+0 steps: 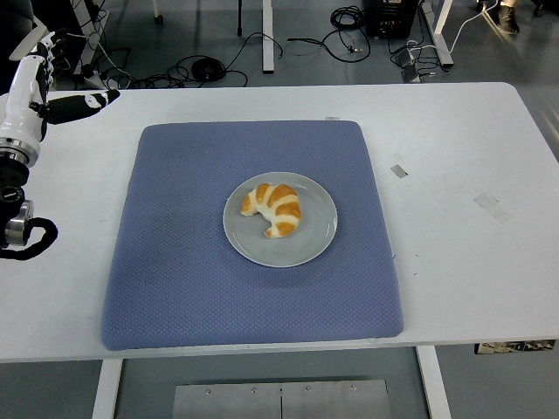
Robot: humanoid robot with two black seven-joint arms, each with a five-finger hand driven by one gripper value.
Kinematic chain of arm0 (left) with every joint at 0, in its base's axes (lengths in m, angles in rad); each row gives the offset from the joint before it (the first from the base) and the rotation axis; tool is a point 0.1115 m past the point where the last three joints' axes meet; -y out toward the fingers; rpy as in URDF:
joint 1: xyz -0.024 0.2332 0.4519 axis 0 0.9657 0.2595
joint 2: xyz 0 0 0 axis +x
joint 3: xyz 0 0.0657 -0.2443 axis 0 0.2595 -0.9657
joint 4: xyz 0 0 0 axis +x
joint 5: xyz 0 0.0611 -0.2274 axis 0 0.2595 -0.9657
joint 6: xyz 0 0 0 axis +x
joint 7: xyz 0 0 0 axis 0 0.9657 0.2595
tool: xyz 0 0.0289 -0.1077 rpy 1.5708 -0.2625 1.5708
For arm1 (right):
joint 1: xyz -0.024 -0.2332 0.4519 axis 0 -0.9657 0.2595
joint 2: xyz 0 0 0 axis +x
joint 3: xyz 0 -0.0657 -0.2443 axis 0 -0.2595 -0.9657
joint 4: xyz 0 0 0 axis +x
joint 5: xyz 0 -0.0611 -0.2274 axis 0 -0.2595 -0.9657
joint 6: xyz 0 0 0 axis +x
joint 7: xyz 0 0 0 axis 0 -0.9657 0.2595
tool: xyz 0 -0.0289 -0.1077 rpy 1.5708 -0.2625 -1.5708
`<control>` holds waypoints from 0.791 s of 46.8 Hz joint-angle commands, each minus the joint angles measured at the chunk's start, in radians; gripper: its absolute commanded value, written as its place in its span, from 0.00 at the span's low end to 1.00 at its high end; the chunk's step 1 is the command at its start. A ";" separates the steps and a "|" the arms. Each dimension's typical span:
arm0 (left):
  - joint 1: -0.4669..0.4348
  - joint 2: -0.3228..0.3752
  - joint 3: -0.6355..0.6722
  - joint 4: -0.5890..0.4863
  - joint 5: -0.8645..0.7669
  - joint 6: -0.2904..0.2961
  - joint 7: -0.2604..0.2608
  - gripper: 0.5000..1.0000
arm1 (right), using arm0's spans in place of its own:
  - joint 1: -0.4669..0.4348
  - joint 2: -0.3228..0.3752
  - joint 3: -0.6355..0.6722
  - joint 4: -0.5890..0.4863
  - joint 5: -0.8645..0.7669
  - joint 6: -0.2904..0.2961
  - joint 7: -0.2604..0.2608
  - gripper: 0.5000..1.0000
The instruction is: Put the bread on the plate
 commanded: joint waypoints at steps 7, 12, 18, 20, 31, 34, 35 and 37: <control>-0.001 -0.009 0.003 -0.002 0.002 0.000 -0.001 0.95 | 0.000 0.000 0.000 0.000 0.000 0.000 0.000 1.00; -0.004 -0.009 0.000 -0.002 0.000 0.000 -0.001 0.95 | 0.000 0.000 0.000 0.000 0.000 0.000 0.000 1.00; -0.007 -0.011 0.002 -0.003 0.002 0.000 -0.002 0.95 | 0.000 0.000 0.000 0.000 0.000 0.000 0.000 1.00; -0.009 -0.011 0.000 -0.008 0.003 0.000 -0.002 0.95 | 0.000 0.000 0.000 0.000 0.000 0.000 0.000 1.00; -0.023 -0.012 -0.001 -0.011 0.002 0.000 -0.001 0.96 | 0.000 0.000 0.000 0.000 0.000 0.000 0.000 1.00; -0.023 -0.018 0.000 -0.012 0.002 0.000 -0.001 0.96 | 0.000 0.000 0.000 0.000 0.000 0.000 0.000 1.00; -0.023 -0.018 0.000 -0.012 0.002 0.000 -0.001 0.96 | 0.000 0.000 0.000 0.000 0.000 0.000 0.000 1.00; -0.023 -0.020 0.000 -0.012 0.002 0.000 -0.002 0.96 | 0.000 0.000 0.000 0.000 0.000 0.000 0.000 1.00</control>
